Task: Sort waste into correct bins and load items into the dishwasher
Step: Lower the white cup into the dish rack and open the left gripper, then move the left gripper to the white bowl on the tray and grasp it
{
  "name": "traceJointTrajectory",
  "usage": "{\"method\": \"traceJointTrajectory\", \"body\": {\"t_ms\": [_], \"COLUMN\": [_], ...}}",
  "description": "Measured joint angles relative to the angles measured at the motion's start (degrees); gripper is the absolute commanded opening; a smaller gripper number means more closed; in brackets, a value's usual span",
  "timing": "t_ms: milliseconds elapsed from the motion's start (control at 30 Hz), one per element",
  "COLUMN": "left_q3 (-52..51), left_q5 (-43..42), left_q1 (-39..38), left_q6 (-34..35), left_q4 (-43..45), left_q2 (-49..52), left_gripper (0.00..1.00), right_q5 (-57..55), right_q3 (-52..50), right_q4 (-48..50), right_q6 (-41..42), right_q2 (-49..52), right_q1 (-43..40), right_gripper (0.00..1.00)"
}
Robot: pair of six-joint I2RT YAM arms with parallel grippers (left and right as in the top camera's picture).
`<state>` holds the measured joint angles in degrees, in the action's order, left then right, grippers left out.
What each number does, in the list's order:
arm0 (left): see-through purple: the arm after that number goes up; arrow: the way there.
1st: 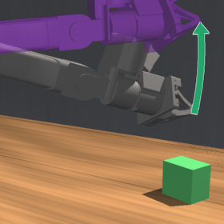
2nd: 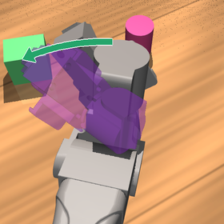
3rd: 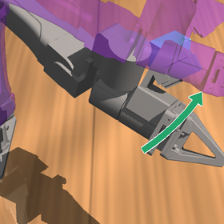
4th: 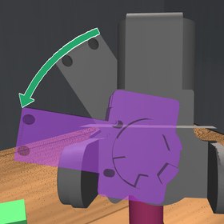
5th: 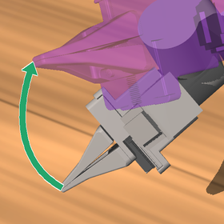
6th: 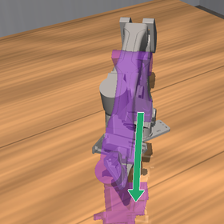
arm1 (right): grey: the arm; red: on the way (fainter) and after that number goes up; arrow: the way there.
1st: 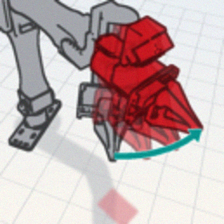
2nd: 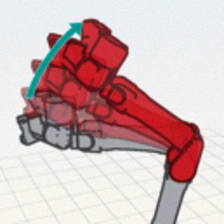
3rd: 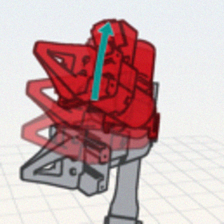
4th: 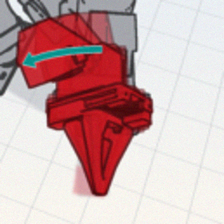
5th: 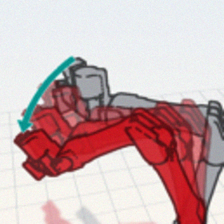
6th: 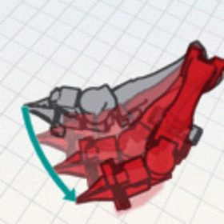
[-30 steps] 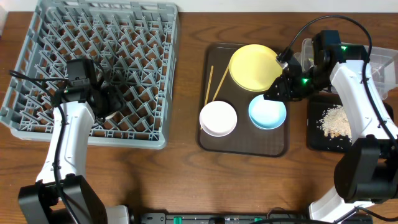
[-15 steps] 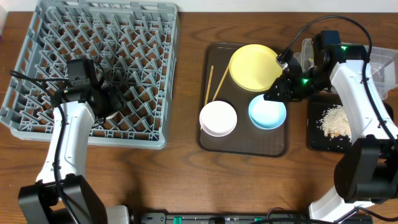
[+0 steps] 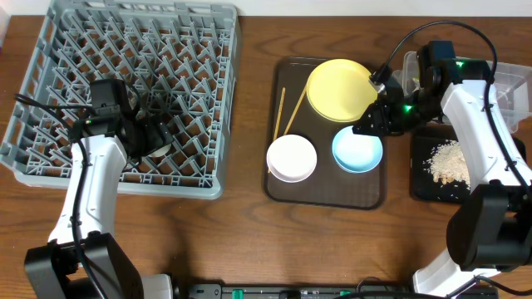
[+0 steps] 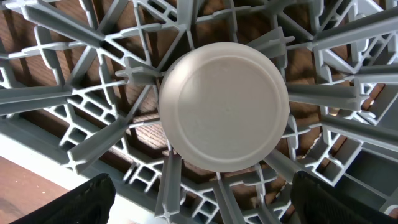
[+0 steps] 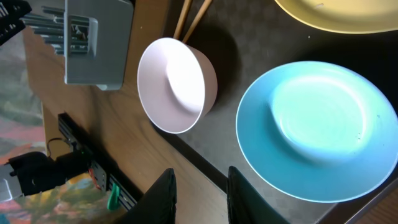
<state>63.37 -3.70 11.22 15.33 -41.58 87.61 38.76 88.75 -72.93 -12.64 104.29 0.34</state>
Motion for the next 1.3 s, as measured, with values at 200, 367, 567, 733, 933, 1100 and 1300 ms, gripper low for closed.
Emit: {"method": "traceJointTrajectory", "body": {"t_ms": [200,367,567,733,933,1100,1300], "left_q3": [0.00,0.48,1.60,1.60,1.60,1.60,1.60], "left_q5": [-0.02,-2.14,-4.63,-4.39,-1.49,-0.59,-2.10], "left_q1": [-0.02,-1.07,-9.68,-20.20,-32.79,-42.10,-47.76], "left_q6": [0.00,0.02,0.00,0.00,0.00,0.00,0.74], "left_q4": [-0.04,-0.26,-1.55,-1.86,-1.53,0.87,8.13], "left_q2": [-2.40,-11.45,-15.58,-12.94,-9.01,-3.39,2.23], "left_gripper": [0.94,0.94,0.95,0.95,0.95,0.95,0.93], "right_q5": [0.00,-0.33,-5.88,-15.21,-23.96,-24.22,-24.00], "right_q3": [0.00,0.00,0.00,0.00,0.00,0.00,0.00], "right_q4": [-0.09,0.04,0.57,0.11,-0.55,-0.59,-0.76], "right_q6": [0.00,-0.17,2.47,8.41,14.95,16.17,16.79], "right_q2": [0.00,0.00,0.00,0.00,-0.70,-1.81,-1.84], "right_q1": [0.00,0.00,0.00,-0.17,-1.68,-2.36,-2.36], "right_gripper": [0.29,0.36,0.36,0.35,0.97,0.99,0.99]}}
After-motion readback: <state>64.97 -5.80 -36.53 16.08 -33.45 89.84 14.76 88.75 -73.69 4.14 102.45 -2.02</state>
